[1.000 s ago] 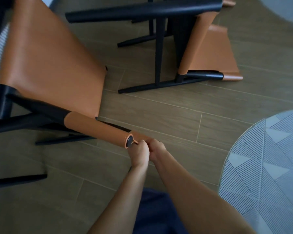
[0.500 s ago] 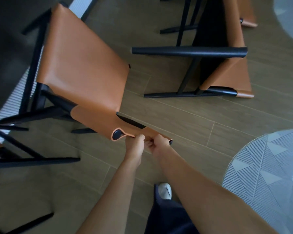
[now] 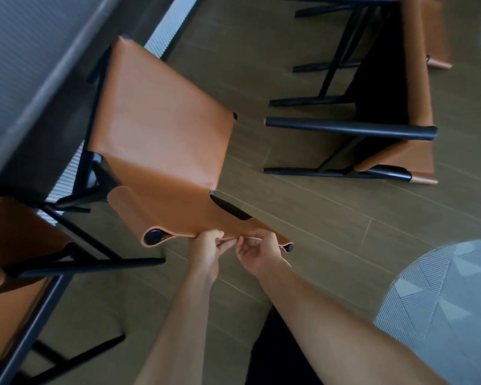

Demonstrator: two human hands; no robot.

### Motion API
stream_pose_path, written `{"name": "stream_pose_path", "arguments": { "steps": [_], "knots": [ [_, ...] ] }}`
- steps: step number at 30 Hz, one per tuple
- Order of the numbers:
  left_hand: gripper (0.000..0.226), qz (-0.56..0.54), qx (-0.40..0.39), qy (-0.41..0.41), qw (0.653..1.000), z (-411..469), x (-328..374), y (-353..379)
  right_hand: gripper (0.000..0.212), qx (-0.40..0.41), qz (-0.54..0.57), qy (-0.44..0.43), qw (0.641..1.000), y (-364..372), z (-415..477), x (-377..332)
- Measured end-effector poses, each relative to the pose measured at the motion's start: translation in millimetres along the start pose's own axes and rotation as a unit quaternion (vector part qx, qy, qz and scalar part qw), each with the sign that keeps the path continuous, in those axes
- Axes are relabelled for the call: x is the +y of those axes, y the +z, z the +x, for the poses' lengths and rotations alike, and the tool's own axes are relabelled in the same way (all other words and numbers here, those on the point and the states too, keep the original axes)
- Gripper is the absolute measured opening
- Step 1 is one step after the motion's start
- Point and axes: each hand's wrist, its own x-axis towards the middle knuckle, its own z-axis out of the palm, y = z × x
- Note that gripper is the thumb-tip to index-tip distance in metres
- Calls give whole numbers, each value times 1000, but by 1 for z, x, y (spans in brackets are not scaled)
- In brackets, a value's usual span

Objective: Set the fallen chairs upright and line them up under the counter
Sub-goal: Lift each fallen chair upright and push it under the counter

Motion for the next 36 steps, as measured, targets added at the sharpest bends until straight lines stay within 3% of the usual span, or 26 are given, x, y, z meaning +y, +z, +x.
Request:
{"name": "stream_pose_path", "arguments": {
  "steps": [5,16,20,23,25,29,33,36],
  "knots": [
    [44,-19,-5,-9,1000,-5,31,-19,10,10,-7,5,1000,22,-7,12],
    [16,-37,0,-16,999,7,91,-49,17,-39,30,-39,998,60,-6,47],
    [33,70,-26,-15,997,6,101,-58,18,-37,75,-60,995,72,-11,58],
    [29,116,-69,7,991,-1,113,-51,15,-19,84,-70,994,83,-11,50],
    [19,123,-93,22,988,-7,123,-37,10,-4,74,-81,994,91,-12,40],
    [19,123,-128,24,984,-16,143,-9,14,-5,62,-129,990,108,-21,13],
    [45,87,-126,33,988,-20,166,14,19,-21,19,-155,988,135,-34,-13],
    [45,48,-126,43,990,-24,179,32,18,-31,-4,-164,986,155,-42,-35]
  ]
}}
